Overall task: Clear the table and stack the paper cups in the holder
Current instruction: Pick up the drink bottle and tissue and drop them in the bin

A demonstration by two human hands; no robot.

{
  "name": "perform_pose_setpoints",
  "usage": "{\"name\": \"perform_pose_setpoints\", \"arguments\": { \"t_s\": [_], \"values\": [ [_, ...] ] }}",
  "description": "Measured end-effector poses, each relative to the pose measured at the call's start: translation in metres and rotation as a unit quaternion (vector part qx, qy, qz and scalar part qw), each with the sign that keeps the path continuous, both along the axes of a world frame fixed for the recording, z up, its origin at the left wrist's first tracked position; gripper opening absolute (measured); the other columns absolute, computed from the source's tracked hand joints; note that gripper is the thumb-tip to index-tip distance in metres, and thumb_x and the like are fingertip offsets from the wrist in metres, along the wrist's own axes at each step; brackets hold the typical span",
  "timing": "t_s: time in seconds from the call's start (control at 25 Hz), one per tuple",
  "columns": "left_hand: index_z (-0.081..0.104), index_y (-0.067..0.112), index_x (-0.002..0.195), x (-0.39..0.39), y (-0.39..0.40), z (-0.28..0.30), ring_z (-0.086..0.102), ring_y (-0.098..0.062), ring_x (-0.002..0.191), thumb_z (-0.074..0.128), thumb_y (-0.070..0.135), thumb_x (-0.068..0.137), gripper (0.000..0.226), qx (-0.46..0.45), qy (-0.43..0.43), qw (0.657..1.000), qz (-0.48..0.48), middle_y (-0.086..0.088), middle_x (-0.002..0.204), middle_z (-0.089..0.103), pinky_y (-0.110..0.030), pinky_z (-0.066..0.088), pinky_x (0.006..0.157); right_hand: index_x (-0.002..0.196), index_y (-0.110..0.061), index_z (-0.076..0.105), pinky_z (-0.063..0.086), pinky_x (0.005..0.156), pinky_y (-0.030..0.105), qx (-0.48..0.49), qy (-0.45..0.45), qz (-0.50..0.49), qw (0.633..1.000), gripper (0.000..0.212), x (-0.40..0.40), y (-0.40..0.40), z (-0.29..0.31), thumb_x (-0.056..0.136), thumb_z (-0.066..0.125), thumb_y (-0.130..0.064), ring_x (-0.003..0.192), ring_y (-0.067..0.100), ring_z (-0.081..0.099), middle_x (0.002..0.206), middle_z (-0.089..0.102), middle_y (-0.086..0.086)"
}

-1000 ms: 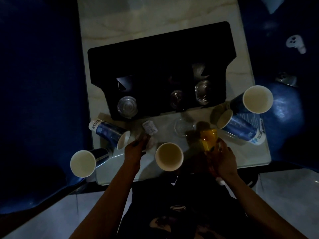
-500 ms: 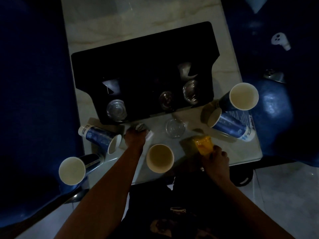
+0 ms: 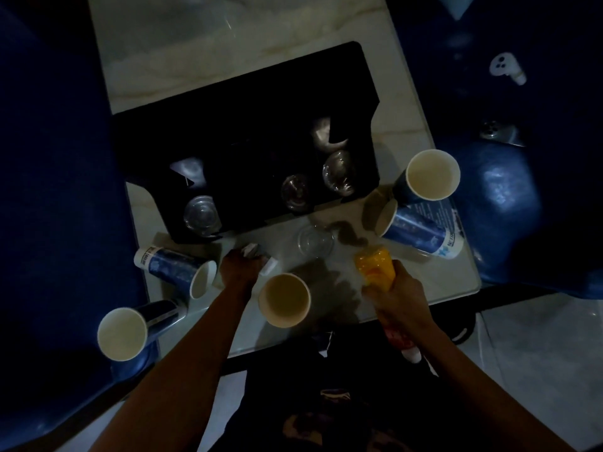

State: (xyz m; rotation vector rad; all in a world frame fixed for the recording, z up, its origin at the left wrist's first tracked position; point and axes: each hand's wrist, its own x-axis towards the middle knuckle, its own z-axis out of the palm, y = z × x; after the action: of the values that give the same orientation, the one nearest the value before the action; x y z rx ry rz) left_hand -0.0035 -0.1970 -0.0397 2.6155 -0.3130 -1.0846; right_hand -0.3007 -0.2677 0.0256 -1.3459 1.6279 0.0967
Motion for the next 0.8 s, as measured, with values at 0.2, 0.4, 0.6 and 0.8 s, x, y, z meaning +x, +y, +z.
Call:
{"name": "perform_pose_setpoints", "arguments": {
  "t_s": [0.2,0.4,0.6,0.8],
  "values": [
    [0.067,0.009,0.087,-0.004,0.034,0.027,0.067,-0.033,0.082,0.073,0.037,0.084,0.029,-0.042,-0.018,0.999,-0.001,-0.014,0.084,0.070,-0.042,0.053,0.078,0.089,-0.052,0.057,0.045,0.059,0.019,-0.016,-0.090,-0.033,0.995,0.045,0.000,-0.007,0.012,0.053,0.076,-0.070,0.070,-0.007,0.066,0.077,0.070,-0.023],
    [0.068,0.025,0.084,-0.008,0.080,0.072,0.068,-0.019,0.078,0.073,0.042,0.081,0.018,-0.147,0.011,0.981,0.126,0.001,0.082,0.073,-0.034,0.052,0.071,0.091,-0.059,0.059,0.045,0.059,0.022,0.012,-0.117,-0.023,0.993,0.045,0.004,-0.005,0.018,0.053,0.079,-0.071,0.071,0.003,0.069,0.081,0.068,-0.032],
    [0.074,0.028,0.095,-0.007,0.128,0.100,0.077,-0.019,0.085,0.075,0.027,0.085,0.011,-0.249,0.096,0.948,0.171,-0.004,0.094,0.079,-0.028,0.060,0.067,0.087,-0.062,0.055,0.042,0.058,0.019,-0.044,-0.120,-0.021,0.992,0.035,0.020,0.004,0.026,0.066,0.083,-0.057,0.067,-0.005,0.064,0.074,0.068,-0.019],
    [0.077,0.025,0.101,0.003,0.166,0.100,0.075,-0.026,0.097,0.064,0.015,0.094,0.018,-0.237,0.224,0.934,0.148,-0.010,0.105,0.078,-0.042,0.058,0.085,0.089,-0.048,0.054,0.042,0.058,0.019,-0.096,-0.077,-0.082,0.989,0.039,0.034,0.042,0.037,0.064,0.084,-0.057,0.073,-0.006,0.059,0.080,0.064,-0.023]
  ]
}}
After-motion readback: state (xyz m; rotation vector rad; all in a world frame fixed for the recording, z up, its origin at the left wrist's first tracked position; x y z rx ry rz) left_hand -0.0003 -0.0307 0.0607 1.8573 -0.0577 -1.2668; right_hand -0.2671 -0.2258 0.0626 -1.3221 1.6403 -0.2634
